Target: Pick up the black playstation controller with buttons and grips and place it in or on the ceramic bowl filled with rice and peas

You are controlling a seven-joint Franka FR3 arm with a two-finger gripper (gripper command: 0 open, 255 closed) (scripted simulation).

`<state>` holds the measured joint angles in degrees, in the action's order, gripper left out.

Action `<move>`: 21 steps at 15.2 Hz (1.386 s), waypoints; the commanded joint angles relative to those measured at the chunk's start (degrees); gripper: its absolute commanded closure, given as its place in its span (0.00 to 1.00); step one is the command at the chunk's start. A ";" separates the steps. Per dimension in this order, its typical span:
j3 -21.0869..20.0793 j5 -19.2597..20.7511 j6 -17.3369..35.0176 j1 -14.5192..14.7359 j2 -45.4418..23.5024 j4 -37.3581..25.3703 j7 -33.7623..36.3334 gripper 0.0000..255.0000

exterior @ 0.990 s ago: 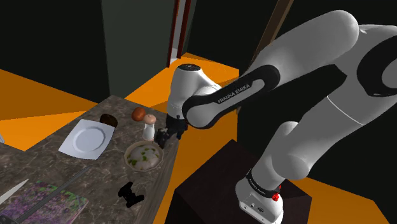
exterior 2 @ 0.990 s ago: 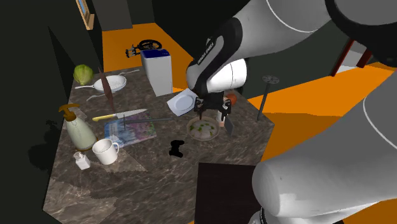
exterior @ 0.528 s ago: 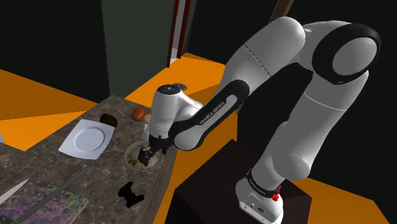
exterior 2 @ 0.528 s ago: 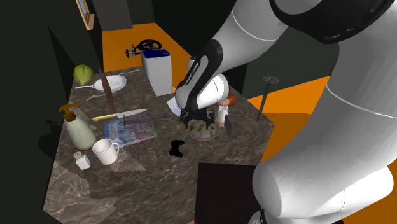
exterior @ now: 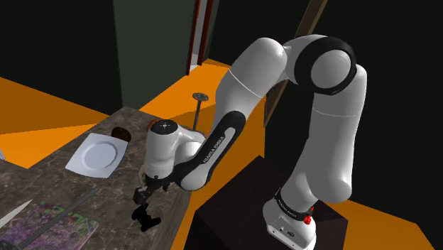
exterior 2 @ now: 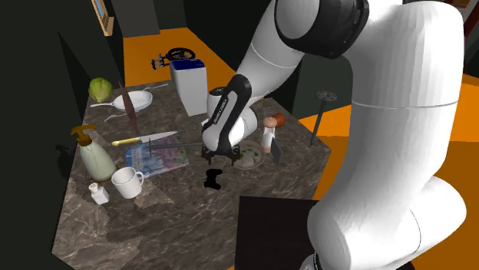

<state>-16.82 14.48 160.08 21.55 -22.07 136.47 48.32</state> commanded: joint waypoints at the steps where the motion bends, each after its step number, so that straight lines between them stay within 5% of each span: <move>1: 1.99 2.49 1.35 3.21 -5.02 -3.76 2.91 0.00; 10: 6.13 5.34 5.46 7.95 -14.14 -9.11 5.88 0.00; 18: 6.35 5.46 5.73 8.15 -14.62 -9.35 5.99 0.00; 19: 6.35 5.46 5.73 8.15 -14.62 -9.35 5.99 1.00; 21: 6.37 5.48 5.79 8.12 -14.61 -9.28 5.97 1.00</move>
<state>-10.76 19.96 166.01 29.82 -36.37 127.07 54.29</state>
